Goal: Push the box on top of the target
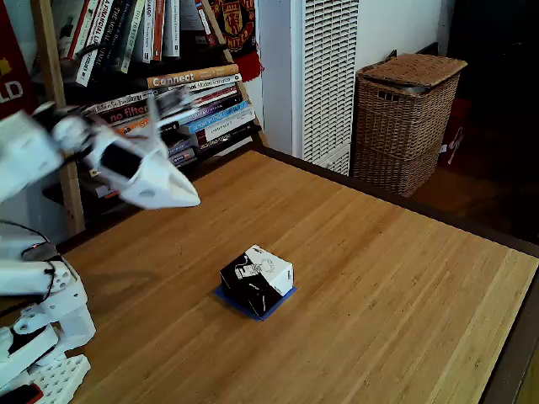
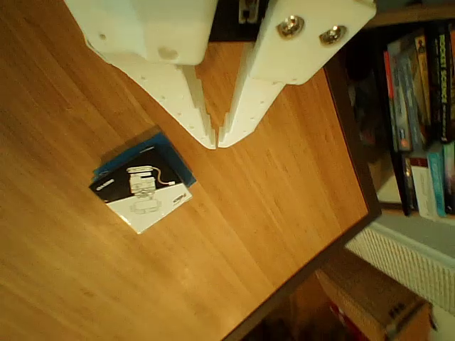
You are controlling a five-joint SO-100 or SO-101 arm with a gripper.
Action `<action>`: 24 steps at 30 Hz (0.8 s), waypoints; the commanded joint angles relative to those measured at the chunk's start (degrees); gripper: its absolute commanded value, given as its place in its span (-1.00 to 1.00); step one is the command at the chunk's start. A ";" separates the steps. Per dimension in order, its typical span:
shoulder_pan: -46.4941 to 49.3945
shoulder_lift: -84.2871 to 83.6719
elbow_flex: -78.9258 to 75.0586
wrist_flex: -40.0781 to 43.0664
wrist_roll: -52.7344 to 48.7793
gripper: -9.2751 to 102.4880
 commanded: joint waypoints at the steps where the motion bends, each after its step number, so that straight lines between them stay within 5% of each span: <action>1: 1.23 9.49 5.98 -0.88 0.44 -0.84; 12: 1.23 37.79 19.95 8.09 -0.18 -0.84; 24: 1.58 38.50 20.13 12.30 -2.55 -0.84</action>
